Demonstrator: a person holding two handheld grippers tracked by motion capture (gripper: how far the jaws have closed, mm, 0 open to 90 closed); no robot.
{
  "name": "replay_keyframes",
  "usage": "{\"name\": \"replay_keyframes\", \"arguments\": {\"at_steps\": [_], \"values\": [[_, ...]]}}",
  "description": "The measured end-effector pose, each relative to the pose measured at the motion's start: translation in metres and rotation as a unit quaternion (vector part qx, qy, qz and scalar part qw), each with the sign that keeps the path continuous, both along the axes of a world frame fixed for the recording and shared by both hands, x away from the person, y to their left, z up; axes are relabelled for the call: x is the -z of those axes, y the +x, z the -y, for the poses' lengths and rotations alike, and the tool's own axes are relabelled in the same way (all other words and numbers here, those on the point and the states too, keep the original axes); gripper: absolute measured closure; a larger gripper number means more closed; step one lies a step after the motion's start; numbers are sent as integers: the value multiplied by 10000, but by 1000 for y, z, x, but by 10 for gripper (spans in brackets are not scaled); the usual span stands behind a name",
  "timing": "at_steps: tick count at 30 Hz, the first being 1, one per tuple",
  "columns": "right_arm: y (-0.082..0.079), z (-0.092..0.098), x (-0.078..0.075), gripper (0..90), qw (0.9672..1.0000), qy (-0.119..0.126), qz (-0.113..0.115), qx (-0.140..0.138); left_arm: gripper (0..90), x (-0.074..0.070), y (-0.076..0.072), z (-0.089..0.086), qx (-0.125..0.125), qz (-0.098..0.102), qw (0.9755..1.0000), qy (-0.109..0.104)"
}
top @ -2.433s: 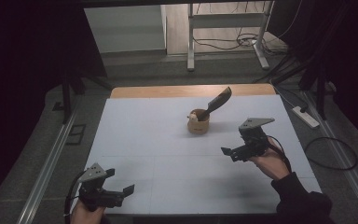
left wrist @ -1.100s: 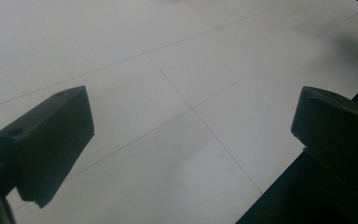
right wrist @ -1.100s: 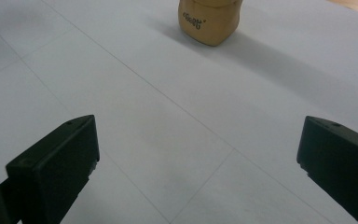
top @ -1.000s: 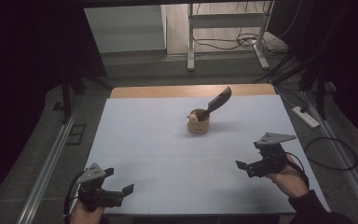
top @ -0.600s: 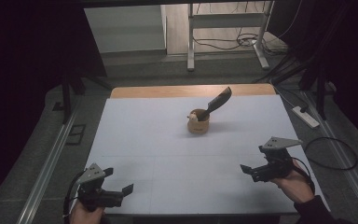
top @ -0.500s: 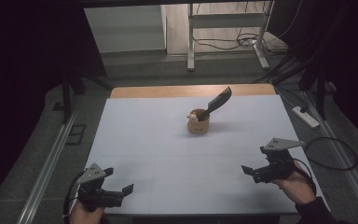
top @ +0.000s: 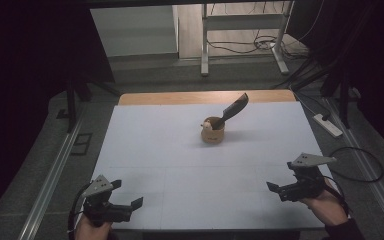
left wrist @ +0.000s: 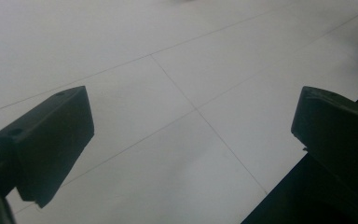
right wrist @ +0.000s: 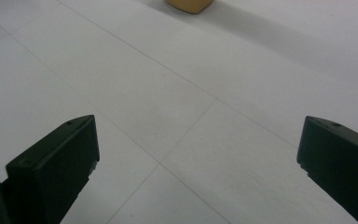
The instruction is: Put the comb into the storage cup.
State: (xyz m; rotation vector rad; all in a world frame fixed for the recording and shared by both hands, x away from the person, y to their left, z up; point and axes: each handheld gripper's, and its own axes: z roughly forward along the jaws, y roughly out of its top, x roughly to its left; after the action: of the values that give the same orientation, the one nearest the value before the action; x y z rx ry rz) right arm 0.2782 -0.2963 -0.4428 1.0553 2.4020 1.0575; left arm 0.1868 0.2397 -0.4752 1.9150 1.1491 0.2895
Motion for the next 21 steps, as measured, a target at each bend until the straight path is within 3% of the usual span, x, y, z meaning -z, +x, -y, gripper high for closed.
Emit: {"name": "replay_keyframes", "arguments": {"at_steps": [21], "values": [[-15,27,5,0,9994,-114,29,326,0,0,0,-1,6,5,10000,-30]]}}
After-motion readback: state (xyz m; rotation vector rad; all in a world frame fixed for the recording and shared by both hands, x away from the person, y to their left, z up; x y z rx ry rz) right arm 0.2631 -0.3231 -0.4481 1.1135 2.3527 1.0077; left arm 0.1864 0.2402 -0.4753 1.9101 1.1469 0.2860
